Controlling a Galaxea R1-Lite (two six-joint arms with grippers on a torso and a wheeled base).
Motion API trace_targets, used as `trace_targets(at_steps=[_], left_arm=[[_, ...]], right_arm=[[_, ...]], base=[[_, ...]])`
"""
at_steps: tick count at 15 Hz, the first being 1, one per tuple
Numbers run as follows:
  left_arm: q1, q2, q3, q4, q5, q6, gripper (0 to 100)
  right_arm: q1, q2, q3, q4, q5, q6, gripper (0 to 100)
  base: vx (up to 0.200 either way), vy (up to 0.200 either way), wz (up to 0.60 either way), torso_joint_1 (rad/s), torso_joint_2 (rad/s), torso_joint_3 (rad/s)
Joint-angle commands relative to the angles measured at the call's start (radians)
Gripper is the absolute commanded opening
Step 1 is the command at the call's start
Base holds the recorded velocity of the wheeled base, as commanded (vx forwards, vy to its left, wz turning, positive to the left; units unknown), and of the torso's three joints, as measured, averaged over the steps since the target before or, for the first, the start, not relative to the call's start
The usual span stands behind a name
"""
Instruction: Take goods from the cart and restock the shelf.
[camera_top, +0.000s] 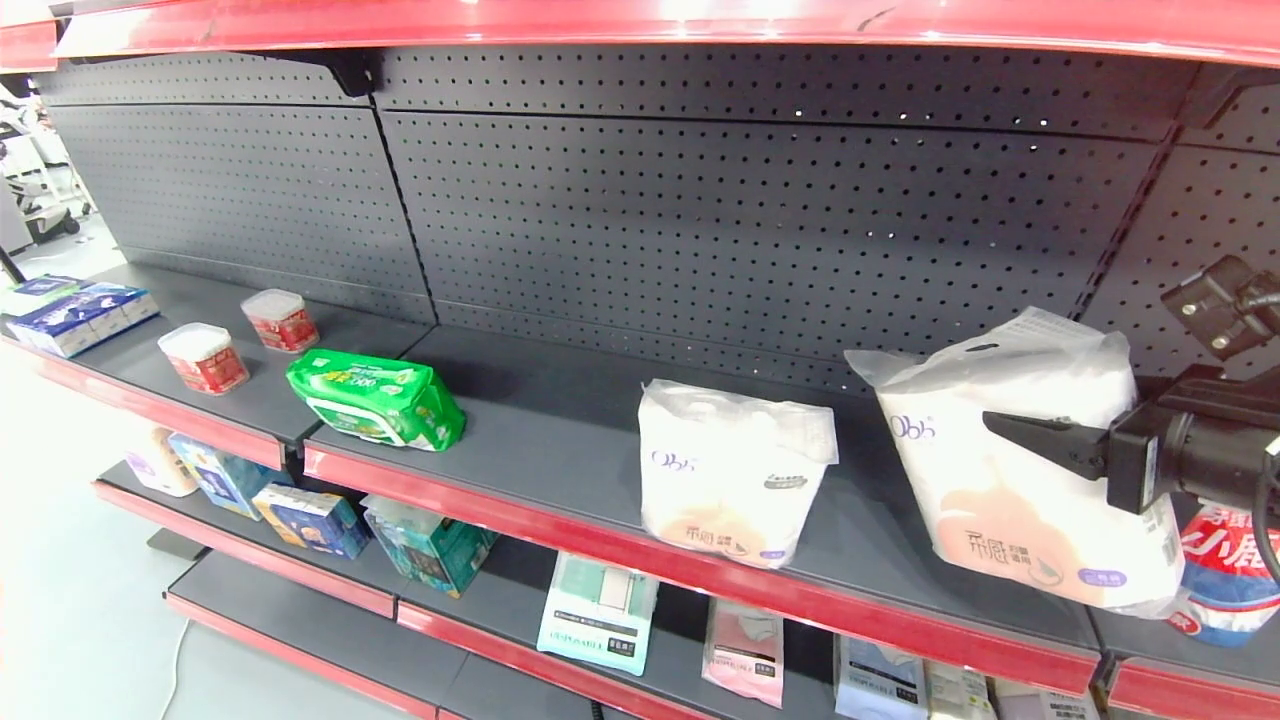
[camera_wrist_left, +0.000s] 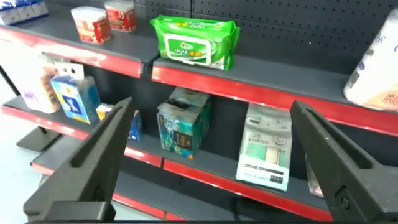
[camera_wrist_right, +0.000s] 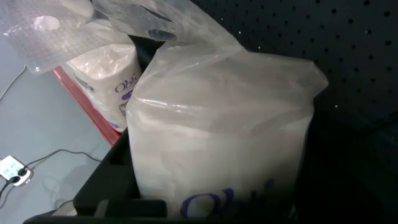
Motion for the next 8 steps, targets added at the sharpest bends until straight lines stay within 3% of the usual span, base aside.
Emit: trace_targets(at_steps=[1, 2, 5, 8], left_arm=[[0.0, -0.001, 0.002, 0.0, 0.029, 0.022, 100], [0.0, -0.003, 0.002, 0.0, 0.062, 0.019, 100], [0.0, -0.001, 0.01, 0.029, -0.027, 0.017, 100], [0.0, -0.001, 0.011, 0.029, -0.027, 0.017, 100]], right_arm=[[0.002, 0.001, 0.004, -0.001, 0.001, 0.0, 0], [0.0, 0.001, 0.004, -0.001, 0.001, 0.001, 0], [-0.006, -0.002, 0.004, -0.001, 0.001, 0.003, 0], [-0.006, -0.004, 0.006, -0.001, -0.001, 0.003, 0]], base=[[0.0, 0.0, 0.0, 0.0, 0.0, 0.0], [0.0, 0.0, 0.0, 0.0, 0.0, 0.0], [0.0, 0.0, 0.0, 0.0, 0.0, 0.0], [0.0, 0.0, 0.0, 0.0, 0.0, 0.0]])
